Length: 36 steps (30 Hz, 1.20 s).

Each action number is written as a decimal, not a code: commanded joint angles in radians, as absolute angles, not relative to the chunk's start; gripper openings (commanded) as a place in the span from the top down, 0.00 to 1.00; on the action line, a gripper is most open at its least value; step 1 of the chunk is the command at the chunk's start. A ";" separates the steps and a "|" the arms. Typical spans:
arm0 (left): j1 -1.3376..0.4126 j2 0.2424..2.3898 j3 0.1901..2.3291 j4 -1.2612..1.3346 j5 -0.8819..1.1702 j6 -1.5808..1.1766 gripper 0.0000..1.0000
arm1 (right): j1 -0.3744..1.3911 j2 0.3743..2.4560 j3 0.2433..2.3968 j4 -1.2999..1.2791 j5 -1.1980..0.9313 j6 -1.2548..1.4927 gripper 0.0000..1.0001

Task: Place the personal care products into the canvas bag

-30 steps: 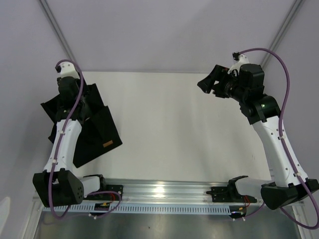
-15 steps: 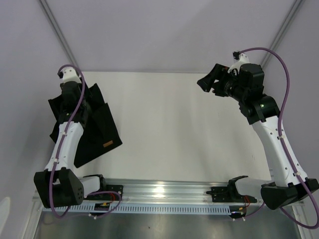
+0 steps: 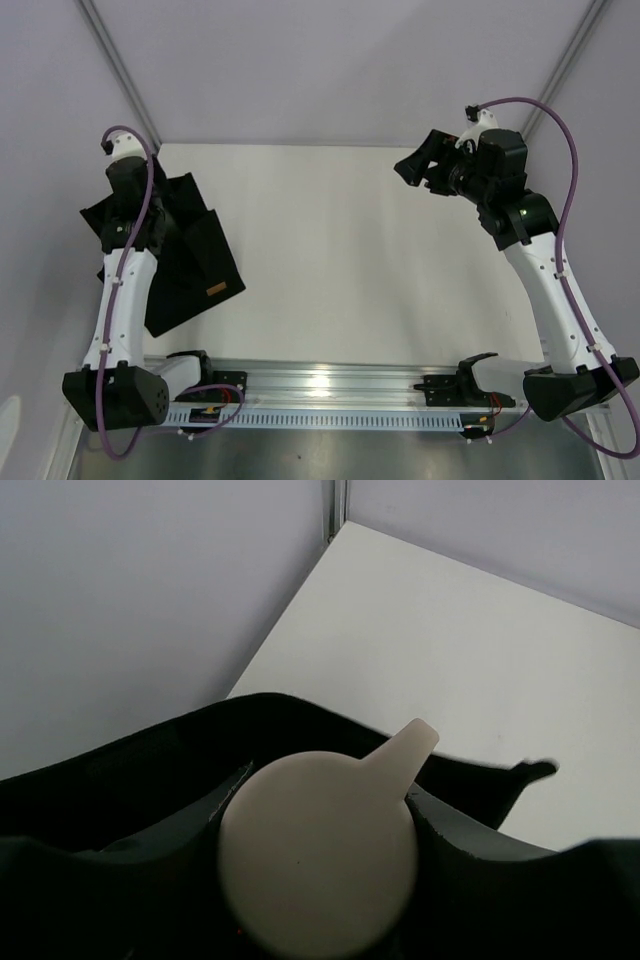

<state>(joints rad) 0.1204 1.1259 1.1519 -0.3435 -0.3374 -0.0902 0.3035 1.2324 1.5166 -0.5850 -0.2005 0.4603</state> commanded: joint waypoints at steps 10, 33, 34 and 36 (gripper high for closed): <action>0.129 0.985 1.175 -0.404 -0.385 -0.097 1.00 | 0.311 1.178 1.488 -0.538 -0.225 0.486 0.22; 0.137 1.052 1.051 -0.305 -0.345 -0.133 0.99 | 0.327 1.177 1.479 -0.552 -0.209 0.456 0.22; 0.138 1.048 1.045 -0.305 -0.344 -0.133 0.93 | 0.327 1.177 1.476 -0.552 -0.210 0.457 0.22; 0.138 1.043 1.011 -0.298 -0.334 -0.133 0.83 | 0.325 1.175 1.470 -0.546 -0.212 0.463 0.22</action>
